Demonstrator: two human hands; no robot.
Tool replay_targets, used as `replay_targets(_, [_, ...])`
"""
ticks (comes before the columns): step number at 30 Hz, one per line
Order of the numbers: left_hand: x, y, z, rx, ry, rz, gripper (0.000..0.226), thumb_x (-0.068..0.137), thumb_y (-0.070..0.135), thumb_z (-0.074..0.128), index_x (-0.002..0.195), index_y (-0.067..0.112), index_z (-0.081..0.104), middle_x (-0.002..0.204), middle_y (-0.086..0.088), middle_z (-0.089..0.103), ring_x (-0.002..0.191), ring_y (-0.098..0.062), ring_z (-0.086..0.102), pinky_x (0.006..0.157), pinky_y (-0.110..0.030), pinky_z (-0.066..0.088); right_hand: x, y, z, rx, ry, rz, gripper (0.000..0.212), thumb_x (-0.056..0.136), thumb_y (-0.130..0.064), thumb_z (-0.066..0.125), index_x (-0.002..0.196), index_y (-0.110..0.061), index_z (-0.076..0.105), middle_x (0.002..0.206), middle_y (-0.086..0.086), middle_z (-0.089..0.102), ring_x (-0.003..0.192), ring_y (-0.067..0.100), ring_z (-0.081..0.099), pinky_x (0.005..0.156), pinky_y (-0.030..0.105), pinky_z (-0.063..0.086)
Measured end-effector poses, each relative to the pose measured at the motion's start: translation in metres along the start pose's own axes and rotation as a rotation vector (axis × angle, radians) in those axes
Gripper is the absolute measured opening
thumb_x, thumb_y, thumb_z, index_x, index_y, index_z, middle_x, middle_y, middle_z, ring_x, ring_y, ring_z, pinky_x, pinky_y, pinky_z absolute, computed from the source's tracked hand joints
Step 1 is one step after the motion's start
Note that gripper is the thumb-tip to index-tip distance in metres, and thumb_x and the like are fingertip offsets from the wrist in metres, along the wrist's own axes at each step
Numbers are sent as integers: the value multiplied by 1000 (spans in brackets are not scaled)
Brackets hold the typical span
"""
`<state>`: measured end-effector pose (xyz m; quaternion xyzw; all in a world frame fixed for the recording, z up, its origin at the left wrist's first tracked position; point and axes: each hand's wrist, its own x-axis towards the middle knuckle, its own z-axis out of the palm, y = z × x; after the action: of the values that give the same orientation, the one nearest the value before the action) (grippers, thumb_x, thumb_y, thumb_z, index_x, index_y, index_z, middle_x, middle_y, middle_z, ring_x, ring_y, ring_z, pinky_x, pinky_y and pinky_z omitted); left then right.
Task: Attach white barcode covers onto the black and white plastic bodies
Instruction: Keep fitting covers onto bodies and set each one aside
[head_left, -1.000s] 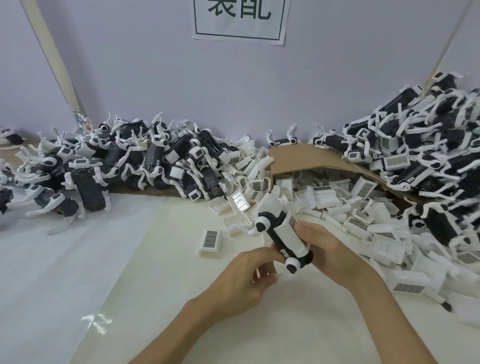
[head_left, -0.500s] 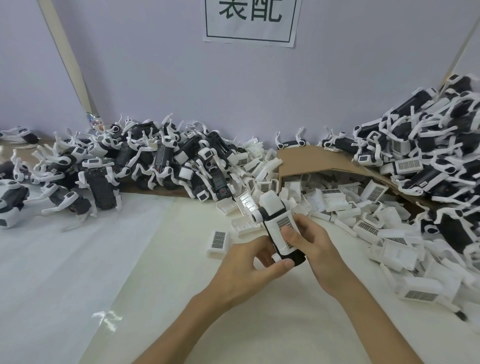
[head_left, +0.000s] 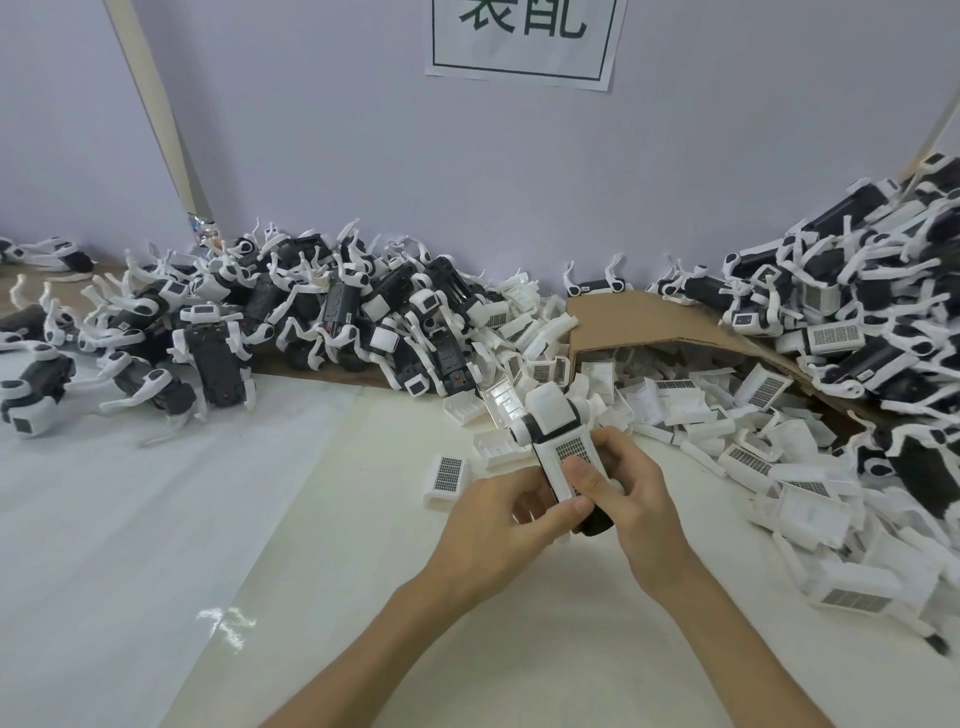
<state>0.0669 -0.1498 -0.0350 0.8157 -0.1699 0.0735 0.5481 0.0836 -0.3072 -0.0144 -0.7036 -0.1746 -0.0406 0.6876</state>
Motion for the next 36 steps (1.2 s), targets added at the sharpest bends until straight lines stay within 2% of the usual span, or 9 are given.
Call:
replay_targets(4, [1, -1, 2, 22, 28, 5, 43, 84, 64, 52, 98, 28, 71, 88, 12, 72, 84, -10, 66, 79, -40, 53, 2, 1, 0, 14, -1, 25, 35, 87, -37, 63, 110, -11, 66, 91, 8, 72, 77, 21, 69, 56, 29, 54])
replay_targets(8, [1, -2, 4, -39, 30, 33, 36, 87, 57, 52, 111, 34, 65, 102, 22, 69, 95, -2, 62, 80, -11, 43, 2, 0, 2, 14, 13, 37, 38, 88, -39, 60, 113, -11, 68, 93, 11, 72, 77, 25, 69, 57, 29, 52])
replay_targets(11, [2, -4, 6, -157, 12, 5, 38, 93, 40, 60, 130, 29, 55, 115, 18, 69, 108, -1, 64, 93, -23, 49, 3, 1, 5, -25, 21, 40, 40, 86, -40, 61, 115, -14, 68, 97, 8, 73, 83, 31, 70, 58, 28, 52])
replay_targets(15, [2, -4, 7, -227, 53, 35, 34, 96, 15, 63, 128, 23, 55, 117, 5, 71, 105, -8, 69, 90, -21, 53, 2, 2, 8, -33, 36, 20, 39, 86, -41, 61, 114, -15, 68, 96, 10, 72, 90, 37, 69, 58, 29, 53])
replay_targets(22, [1, -5, 10, -164, 81, 47, 31, 94, 19, 64, 124, 21, 57, 110, 9, 71, 94, -3, 70, 79, -16, 51, 0, 5, 14, 3, 72, -15, 18, 88, -38, 62, 95, -24, 70, 84, 7, 72, 69, 25, 69, 49, 26, 48])
replay_targets(27, [0, -3, 12, -149, 109, 54, 37, 90, 28, 64, 125, 19, 58, 109, 9, 72, 96, -8, 69, 87, -31, 56, 0, 6, 13, 3, 80, -26, 27, 87, -38, 63, 101, -16, 69, 84, 9, 72, 69, 26, 69, 48, 27, 48])
replay_targets(30, [0, -2, 12, -146, 129, 69, 37, 88, 30, 63, 123, 19, 59, 106, 10, 72, 97, -9, 68, 85, -31, 55, 1, 6, 13, 10, 80, -15, 32, 88, -40, 63, 103, -13, 69, 84, 7, 73, 71, 22, 70, 50, 25, 49])
replay_targets(34, [-3, -2, 10, -220, 121, 75, 30, 94, 26, 62, 122, 18, 55, 103, 9, 69, 95, -7, 69, 78, -20, 56, 3, 5, 9, 42, -38, 38, 31, 91, -35, 63, 108, -9, 68, 86, 1, 73, 78, 11, 69, 62, 20, 51])
replay_targets(36, [-4, -1, 11, -253, 75, 75, 28, 97, 34, 59, 121, 25, 49, 103, 8, 69, 95, -10, 71, 79, -29, 60, 2, 5, 9, 51, -101, 55, 32, 90, -33, 61, 111, -10, 67, 83, -5, 73, 75, 7, 68, 62, 18, 51])
